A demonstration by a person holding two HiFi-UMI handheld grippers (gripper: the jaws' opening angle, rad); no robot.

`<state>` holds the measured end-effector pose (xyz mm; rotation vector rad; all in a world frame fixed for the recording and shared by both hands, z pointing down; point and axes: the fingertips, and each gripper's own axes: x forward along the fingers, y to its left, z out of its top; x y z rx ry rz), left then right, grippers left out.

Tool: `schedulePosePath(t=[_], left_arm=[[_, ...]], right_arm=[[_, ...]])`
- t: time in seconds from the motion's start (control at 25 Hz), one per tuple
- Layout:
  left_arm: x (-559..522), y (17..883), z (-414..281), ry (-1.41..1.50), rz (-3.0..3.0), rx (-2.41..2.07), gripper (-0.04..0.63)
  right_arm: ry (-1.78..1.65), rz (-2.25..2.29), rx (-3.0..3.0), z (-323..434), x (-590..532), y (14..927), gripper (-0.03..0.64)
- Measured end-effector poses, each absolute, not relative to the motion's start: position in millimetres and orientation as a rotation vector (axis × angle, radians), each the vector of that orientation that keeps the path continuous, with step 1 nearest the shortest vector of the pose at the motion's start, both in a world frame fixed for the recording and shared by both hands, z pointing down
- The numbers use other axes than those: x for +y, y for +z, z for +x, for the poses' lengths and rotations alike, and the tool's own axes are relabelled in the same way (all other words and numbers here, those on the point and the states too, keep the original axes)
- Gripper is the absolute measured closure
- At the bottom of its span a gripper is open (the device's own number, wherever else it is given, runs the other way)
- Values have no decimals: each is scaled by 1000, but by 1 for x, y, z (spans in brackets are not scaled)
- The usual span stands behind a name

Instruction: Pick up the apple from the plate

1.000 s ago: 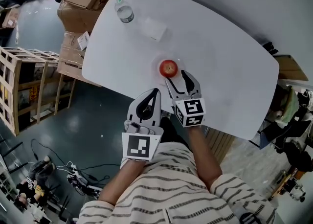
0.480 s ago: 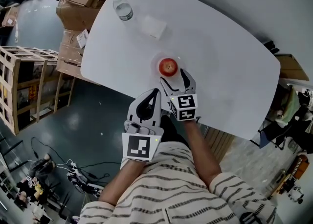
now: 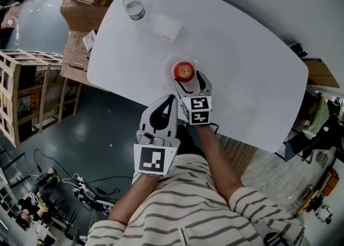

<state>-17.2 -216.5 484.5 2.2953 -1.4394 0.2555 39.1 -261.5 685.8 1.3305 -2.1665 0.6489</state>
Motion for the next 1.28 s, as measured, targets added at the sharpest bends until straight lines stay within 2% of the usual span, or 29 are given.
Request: schedulePosePath(t=[0.72, 1.28], left_arm=[[-217, 486, -26, 263, 2284, -1463, 592], [-213, 480, -29, 258, 2283, -1487, 592]], right_arm=[[621, 1330, -2145, 33, -269, 699, 258], [615, 1349, -2200, 36, -267, 671, 258]])
